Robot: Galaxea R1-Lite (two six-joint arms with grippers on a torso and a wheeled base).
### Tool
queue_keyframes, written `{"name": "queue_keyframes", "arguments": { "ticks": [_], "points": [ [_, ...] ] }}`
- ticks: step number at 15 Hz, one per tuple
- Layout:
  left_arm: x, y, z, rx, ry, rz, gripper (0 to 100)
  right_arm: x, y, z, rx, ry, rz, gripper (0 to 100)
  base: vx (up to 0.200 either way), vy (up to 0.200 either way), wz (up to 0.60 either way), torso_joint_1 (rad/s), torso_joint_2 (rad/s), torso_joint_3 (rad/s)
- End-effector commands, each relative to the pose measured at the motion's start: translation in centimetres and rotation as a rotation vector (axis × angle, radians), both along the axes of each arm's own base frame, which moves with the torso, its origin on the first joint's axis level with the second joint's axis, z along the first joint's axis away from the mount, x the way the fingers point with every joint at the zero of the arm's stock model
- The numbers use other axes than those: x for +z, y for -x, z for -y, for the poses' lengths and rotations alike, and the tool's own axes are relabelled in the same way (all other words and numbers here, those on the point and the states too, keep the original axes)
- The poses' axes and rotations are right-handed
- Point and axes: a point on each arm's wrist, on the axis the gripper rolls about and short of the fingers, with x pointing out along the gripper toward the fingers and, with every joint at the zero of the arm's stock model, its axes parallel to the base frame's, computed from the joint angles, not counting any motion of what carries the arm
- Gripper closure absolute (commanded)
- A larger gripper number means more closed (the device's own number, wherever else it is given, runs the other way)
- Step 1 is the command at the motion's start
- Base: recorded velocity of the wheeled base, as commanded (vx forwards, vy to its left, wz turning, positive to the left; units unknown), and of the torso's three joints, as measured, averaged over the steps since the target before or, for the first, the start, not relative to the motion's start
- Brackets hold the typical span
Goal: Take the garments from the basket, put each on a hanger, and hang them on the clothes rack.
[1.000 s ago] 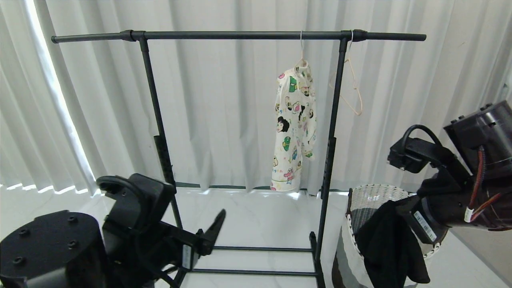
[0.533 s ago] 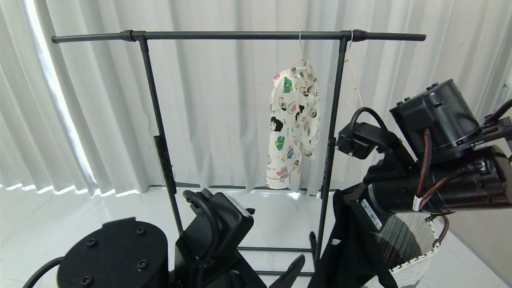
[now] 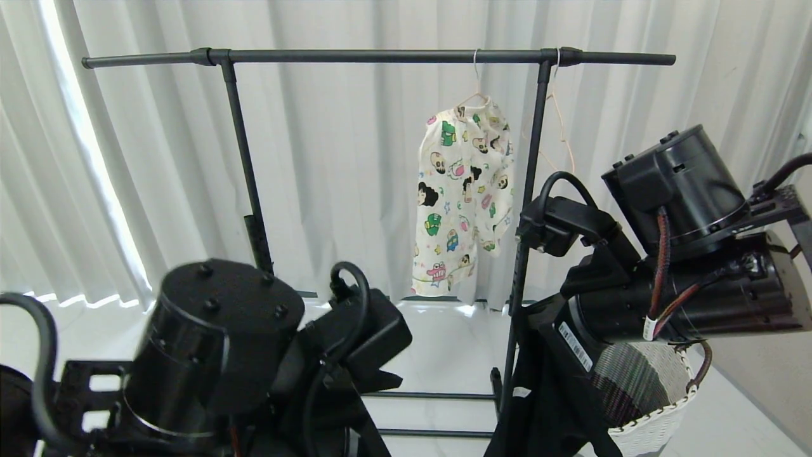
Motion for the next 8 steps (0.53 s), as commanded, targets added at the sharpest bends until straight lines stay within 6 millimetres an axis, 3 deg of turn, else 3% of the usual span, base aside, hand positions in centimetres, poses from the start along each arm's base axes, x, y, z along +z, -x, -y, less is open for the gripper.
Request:
{"name": "queue_keyframes", "arguments": {
  "ticks": [1,4,8],
  "points": [
    [2.1,-1.1,-0.4,0.057,0.049,0.025,0,0.2,0.2,-0.2,0.017,-0.008,0.0,100,0.0,0.0,0.0,0.0,0.0,0.0],
    [1.2,-0.4,1.5,0.057,0.058,-0.067,0,0.7,0.5,-1.0,0.046,-0.047,0.029,100,0.0,0.0,0.0,0.0,0.0,0.0],
    [-0.9,-2.4,4.3,0.1,0.059,-0.051,0,1.2,1.2,-1.6,0.083,-0.071,0.044,100,0.0,0.0,0.0,0.0,0.0,0.0]
  ]
}}
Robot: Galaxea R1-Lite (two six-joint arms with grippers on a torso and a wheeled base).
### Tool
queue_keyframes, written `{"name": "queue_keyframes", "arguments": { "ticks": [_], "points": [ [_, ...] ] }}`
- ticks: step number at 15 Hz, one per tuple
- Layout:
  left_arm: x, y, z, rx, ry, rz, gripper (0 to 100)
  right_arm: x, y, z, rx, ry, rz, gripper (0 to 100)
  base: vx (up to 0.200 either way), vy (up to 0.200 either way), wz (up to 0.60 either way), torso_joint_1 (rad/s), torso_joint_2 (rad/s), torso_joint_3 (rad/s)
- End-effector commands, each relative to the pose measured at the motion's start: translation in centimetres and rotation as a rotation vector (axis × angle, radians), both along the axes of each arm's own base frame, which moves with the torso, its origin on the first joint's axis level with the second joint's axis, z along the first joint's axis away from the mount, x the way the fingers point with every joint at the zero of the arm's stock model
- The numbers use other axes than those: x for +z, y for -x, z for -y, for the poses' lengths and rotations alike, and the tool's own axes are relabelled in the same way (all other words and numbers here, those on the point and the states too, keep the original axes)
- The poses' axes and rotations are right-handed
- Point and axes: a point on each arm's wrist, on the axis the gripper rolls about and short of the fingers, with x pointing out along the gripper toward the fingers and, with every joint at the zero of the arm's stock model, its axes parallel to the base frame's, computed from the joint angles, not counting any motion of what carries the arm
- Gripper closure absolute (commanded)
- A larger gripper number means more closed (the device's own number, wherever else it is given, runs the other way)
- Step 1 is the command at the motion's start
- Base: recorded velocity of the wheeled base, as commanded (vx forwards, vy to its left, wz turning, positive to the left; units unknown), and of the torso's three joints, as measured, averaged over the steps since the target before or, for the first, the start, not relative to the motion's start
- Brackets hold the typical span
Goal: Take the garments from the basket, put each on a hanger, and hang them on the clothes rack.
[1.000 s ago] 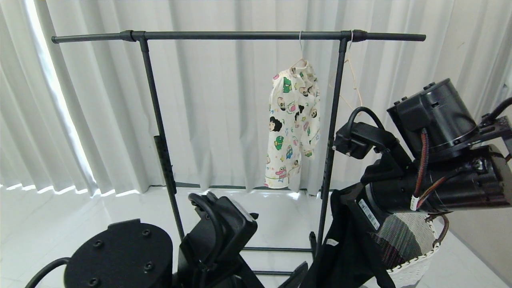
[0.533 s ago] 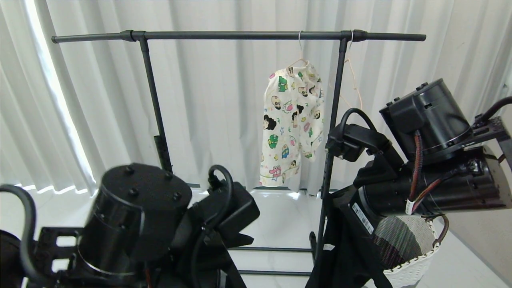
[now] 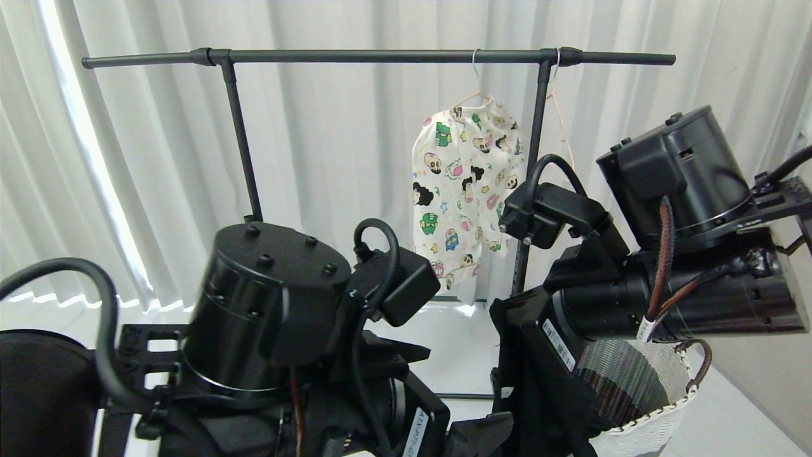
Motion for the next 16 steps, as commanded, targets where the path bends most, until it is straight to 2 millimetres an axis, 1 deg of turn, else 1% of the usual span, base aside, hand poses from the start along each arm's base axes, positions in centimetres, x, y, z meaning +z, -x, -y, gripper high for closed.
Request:
{"name": "queue_keyframes", "arguments": {
  "ticks": [1,4,6,8,10,12,13,16],
  "points": [
    [-2.2,-1.2,1.5,0.01,-0.058,-0.035,0,0.5,0.3,-0.2,0.019,-0.016,0.006,100,0.0,0.0,0.0,0.0,0.0,0.0],
    [-4.5,-3.2,2.0,0.122,-0.136,-0.034,0,1.2,0.9,-0.6,0.048,-0.038,0.02,100,0.0,0.0,0.0,0.0,0.0,0.0],
    [-5.3,-3.8,2.0,0.149,-0.159,-0.04,0,1.6,1.2,-0.9,0.061,-0.049,0.026,100,0.0,0.0,0.0,0.0,0.0,0.0],
    [-5.8,-3.9,2.1,0.15,-0.176,-0.051,0,1.7,1.5,-0.9,0.084,-0.057,0.018,100,0.0,0.0,0.0,0.0,0.0,0.0],
    [-6.5,-3.8,2.0,0.149,-0.195,-0.064,0,2.2,1.5,-0.9,0.088,-0.073,0.03,100,0.0,0.0,0.0,0.0,0.0,0.0],
    [-7.2,-3.5,1.6,0.149,-0.219,-0.081,0,2.7,1.6,-0.9,0.088,-0.076,0.029,100,0.0,0.0,0.0,0.0,0.0,0.0],
    [-7.9,-3.2,1.2,0.149,-0.245,-0.098,0,3.0,1.6,-0.9,0.098,-0.084,0.029,100,0.0,0.0,0.0,0.0,0.0,0.0],
    [-8.1,-3.0,1.0,0.164,-0.244,-0.121,0,3.3,1.9,-1.0,0.114,-0.09,0.028,100,0.0,0.0,0.0,0.0,0.0,0.0]
  ]
}}
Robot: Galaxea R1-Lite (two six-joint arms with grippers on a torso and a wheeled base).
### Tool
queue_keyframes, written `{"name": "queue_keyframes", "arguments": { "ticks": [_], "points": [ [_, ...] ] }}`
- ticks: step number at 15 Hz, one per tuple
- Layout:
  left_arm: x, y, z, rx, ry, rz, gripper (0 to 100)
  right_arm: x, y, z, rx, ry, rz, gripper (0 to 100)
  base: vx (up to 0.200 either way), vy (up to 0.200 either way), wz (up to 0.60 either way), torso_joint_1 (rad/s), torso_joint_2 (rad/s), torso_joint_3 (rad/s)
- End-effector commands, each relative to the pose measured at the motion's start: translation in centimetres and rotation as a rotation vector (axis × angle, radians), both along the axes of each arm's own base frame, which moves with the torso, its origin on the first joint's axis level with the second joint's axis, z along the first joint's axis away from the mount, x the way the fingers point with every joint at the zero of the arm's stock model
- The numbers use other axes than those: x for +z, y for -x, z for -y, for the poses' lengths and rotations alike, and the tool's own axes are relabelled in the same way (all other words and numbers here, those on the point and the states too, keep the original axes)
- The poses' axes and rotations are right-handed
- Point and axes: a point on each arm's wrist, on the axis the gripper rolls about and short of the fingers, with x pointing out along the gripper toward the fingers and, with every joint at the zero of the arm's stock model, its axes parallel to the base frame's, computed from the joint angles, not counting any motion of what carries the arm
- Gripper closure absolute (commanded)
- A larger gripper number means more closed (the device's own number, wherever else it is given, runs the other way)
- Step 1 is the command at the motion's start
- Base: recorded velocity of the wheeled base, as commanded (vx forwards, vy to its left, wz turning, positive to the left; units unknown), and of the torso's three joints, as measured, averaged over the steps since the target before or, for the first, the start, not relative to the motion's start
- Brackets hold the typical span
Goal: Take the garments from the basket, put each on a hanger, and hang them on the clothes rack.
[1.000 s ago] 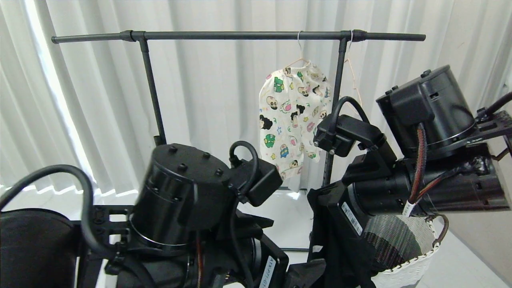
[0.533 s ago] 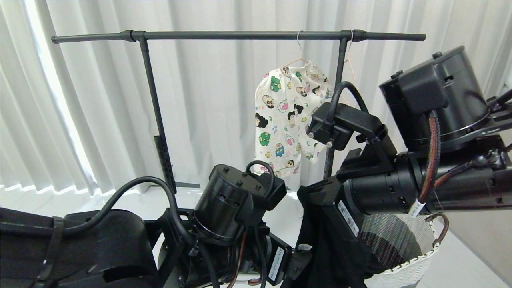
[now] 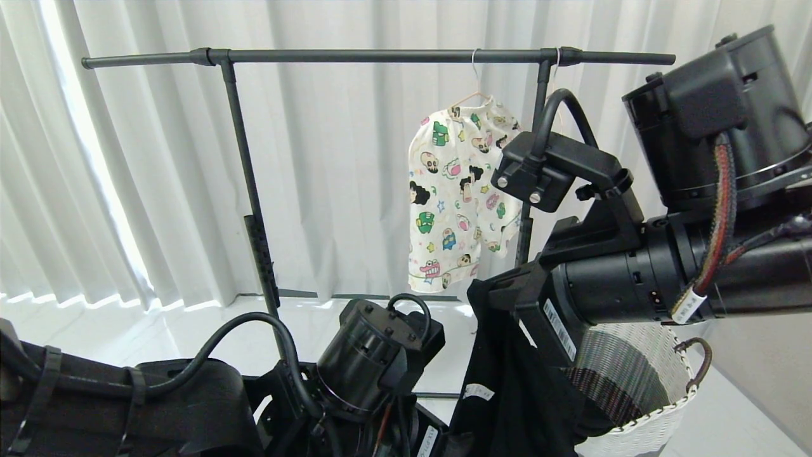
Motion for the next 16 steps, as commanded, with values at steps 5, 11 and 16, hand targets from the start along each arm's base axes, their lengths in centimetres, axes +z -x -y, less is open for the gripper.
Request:
{"name": "queue_keyframes", "arguments": {
  "ticks": [5,11,16],
  "points": [
    [0.1,0.2,-0.2,0.039,0.0,0.002,100,0.3,0.3,0.2,0.007,-0.006,0.003,100,0.0,0.0,0.0,0.0,0.0,0.0],
    [1.6,2.5,-2.8,0.181,-0.044,0.128,100,-1.8,0.3,0.4,-0.019,0.057,-0.029,100,0.0,0.0,0.0,0.0,0.0,0.0],
    [8.6,6.7,-12.7,0.265,-0.048,0.279,100,-2.0,-1.1,-2.0,-0.016,-0.055,0.043,100,0.0,0.0,0.0,0.0,0.0,0.0]
  ]
}}
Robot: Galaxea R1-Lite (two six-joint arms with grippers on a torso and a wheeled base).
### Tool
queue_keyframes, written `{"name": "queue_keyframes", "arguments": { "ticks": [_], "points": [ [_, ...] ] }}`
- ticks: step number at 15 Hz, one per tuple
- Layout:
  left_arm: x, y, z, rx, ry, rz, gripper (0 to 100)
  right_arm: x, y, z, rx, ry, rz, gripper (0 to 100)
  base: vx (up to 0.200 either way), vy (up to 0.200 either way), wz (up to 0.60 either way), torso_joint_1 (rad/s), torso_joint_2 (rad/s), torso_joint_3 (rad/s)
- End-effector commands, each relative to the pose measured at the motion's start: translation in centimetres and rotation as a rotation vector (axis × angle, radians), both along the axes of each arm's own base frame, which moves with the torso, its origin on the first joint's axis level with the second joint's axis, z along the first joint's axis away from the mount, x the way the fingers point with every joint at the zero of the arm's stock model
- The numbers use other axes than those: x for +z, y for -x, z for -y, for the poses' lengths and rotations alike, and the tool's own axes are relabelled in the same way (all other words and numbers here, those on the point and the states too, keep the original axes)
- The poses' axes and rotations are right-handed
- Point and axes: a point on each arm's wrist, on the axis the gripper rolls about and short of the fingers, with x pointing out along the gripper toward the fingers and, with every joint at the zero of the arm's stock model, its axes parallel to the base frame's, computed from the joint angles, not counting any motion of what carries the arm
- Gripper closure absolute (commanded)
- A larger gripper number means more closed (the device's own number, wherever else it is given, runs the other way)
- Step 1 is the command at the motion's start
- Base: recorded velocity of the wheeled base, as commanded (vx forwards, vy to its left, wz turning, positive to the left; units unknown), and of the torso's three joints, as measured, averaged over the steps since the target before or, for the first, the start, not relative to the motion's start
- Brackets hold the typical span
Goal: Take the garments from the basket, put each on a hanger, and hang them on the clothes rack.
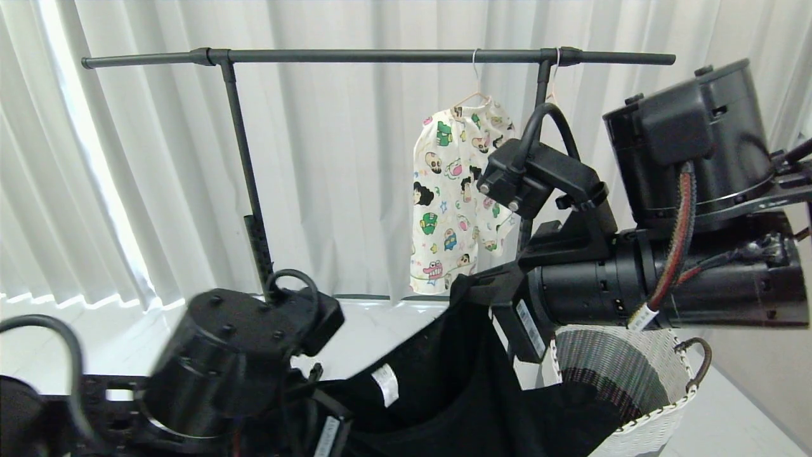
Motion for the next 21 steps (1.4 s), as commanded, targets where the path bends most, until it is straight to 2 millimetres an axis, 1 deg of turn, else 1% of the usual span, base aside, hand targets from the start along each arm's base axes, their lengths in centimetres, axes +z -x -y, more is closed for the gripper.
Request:
{"name": "queue_keyframes", "arguments": {
  "ticks": [1,2,3,5,6,7,8,9,11,12,14,15,17,18,19,21],
  "points": [
    [5.1,3.9,-6.6,0.059,0.014,0.133,100,-0.5,-0.4,-1.0,0.007,-0.009,0.007,100,0.0,0.0,0.0,0.0,0.0,0.0],
    [6.2,4.5,-7.4,0.061,0.0,0.149,100,-0.2,-0.4,-1.1,0.011,-0.033,0.023,100,0.0,0.0,0.0,0.0,0.0,0.0],
    [7.6,4.8,-7.8,0.064,0.001,0.169,100,0.0,-0.3,-1.3,0.016,-0.058,0.038,100,0.0,0.0,0.0,0.0,0.0,0.0],
    [10.4,4.1,-7.3,0.063,0.035,0.217,100,0.6,-0.1,-1.0,0.013,-0.083,0.055,100,0.0,0.0,0.0,0.0,0.0,0.0],
    [11.7,3.4,-6.7,0.062,0.052,0.239,100,1.1,0.2,-0.4,-0.002,-0.091,0.069,100,0.0,0.0,0.0,0.0,0.0,0.0],
    [12.6,3.0,-6.0,0.046,0.067,0.255,100,1.2,0.5,0.3,-0.029,-0.087,0.079,100,0.0,0.0,0.0,0.0,0.0,0.0],
    [12.9,2.9,-5.5,0.013,0.062,0.265,100,1.3,1.0,1.3,-0.052,-0.083,0.088,100,0.0,0.0,0.0,0.0,0.0,0.0],
    [12.9,3.0,-5.3,-0.006,0.058,0.269,100,1.3,1.3,1.8,-0.057,-0.082,0.089,100,0.0,0.0,0.0,0.0,0.0,0.0],
    [13.1,3.7,-4.5,-0.118,0.018,0.304,100,0.9,2.8,4.9,-0.078,-0.074,0.09,100,0.0,0.0,0.0,0.0,0.0,0.0],
    [13.5,3.7,-3.9,-0.172,-0.001,0.346,100,1.1,3.3,6.9,-0.104,-0.074,0.091,100,0.0,0.0,0.0,0.0,0.0,0.0],
    [14.1,2.8,-2.7,-0.216,-0.03,0.392,100,2.0,3.4,8.9,-0.152,-0.068,0.093,100,0.0,0.0,0.0,0.0,0.0,0.0],
    [14.6,2.0,-1.9,-0.23,-0.025,0.42,100,2.8,3.1,9.3,-0.177,-0.082,0.103,100,0.0,0.0,0.0,0.0,0.0,0.0],
    [15.5,1.0,-0.7,-0.244,0.003,0.45,100,4.1,2.6,9.6,-0.203,-0.108,0.123,100,0.0,0.0,0.0,0.0,0.0,0.0],
    [16.8,0.1,0.3,-0.277,0.038,0.474,100,5.4,2.2,9.7,-0.217,-0.124,0.137,100,0.0,0.0,0.0,0.0,0.0,0.0],
    [17.6,-0.4,0.7,-0.312,0.039,0.503,100,6.2,1.8,9.5,-0.226,-0.134,0.144,100,0.0,0.0,0.0,0.0,0.0,0.0],
    [18.2,-1.9,0.5,-0.342,-0.003,0.547,100,7.7,1.1,9.2,-0.223,-0.154,0.154,100,0.0,0.0,0.0,0.0,0.0,0.0]
  ]
}}
